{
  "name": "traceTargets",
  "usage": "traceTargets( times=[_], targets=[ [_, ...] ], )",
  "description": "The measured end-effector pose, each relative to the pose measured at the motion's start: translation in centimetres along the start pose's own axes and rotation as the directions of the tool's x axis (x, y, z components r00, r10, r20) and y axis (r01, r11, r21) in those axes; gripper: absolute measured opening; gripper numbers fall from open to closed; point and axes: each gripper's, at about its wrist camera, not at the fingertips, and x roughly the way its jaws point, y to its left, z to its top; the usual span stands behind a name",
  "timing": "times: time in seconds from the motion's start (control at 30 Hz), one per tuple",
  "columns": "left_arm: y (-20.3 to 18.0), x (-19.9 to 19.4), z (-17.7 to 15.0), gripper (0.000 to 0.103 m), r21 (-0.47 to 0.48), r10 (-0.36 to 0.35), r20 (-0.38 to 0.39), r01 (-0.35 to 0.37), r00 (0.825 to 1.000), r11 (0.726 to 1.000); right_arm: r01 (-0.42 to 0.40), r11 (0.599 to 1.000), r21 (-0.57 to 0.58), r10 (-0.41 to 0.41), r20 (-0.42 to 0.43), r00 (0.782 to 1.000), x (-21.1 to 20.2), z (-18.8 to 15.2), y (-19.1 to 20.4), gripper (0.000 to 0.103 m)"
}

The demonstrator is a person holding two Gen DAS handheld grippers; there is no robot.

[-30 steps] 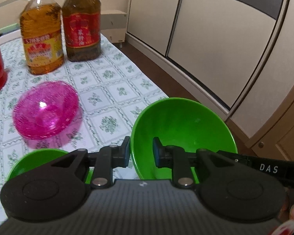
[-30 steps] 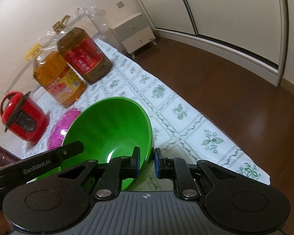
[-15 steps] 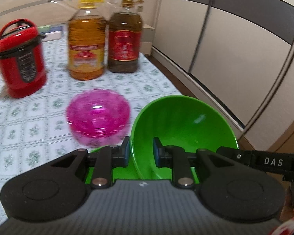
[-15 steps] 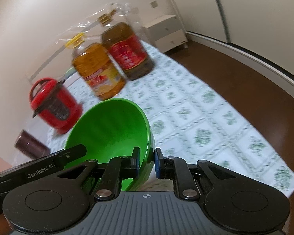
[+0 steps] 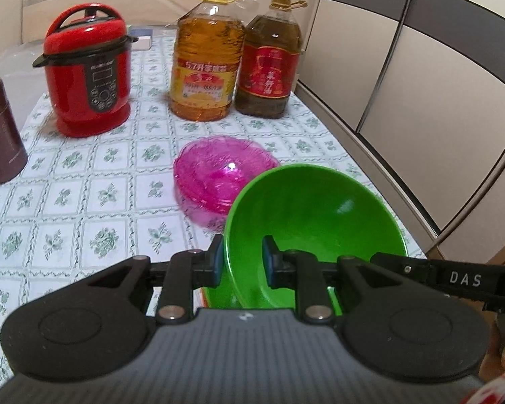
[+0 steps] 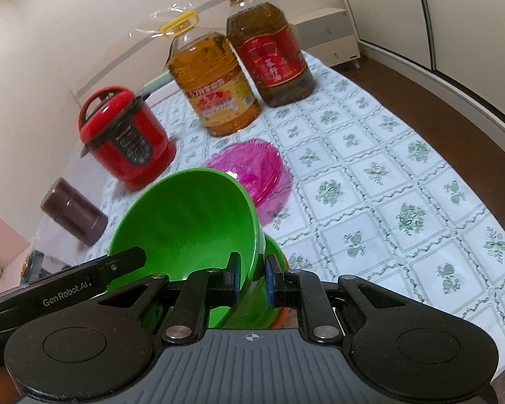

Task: Organize plates and bowls
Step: 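Carry the second green bowl over and lower it onto the nested bowls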

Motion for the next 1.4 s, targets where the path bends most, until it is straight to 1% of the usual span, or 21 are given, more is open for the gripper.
traceTargets(
  times=[0.47, 0.73, 1.2, 1.4],
  targets=[
    [1.2, 1.2, -0.9, 0.02, -0.032, 0.005, -0.033, -0.006, 0.999, 0.999, 0.021, 0.999, -0.026, -0.023, -0.048, 0.999, 2.2, -0.5, 0.1, 0.015],
    [1.5, 2.0, -1.0, 0.02, -0.041, -0.001, -0.048, -0.001, 0.999, 0.999, 0.036, 0.999, -0.032, -0.038, -0.061, 0.997, 3.0, -0.7, -0.2, 0.015],
    [1.7, 3.2, -1.6, 0.02, -0.041, 0.004, -0.069, -0.007, 0.998, 0.999, 0.055, 0.997, -0.052, -0.058, -0.072, 0.996, 4.3, -1.0, -0.5, 0.015],
    [1.8, 3.5, -1.8, 0.02, -0.04, 0.003, -0.074, -0.006, 0.997, 0.999, 0.059, 0.997, -0.048, -0.063, -0.091, 0.994, 4.9, -1.3, -0.8, 0.015]
  ],
)
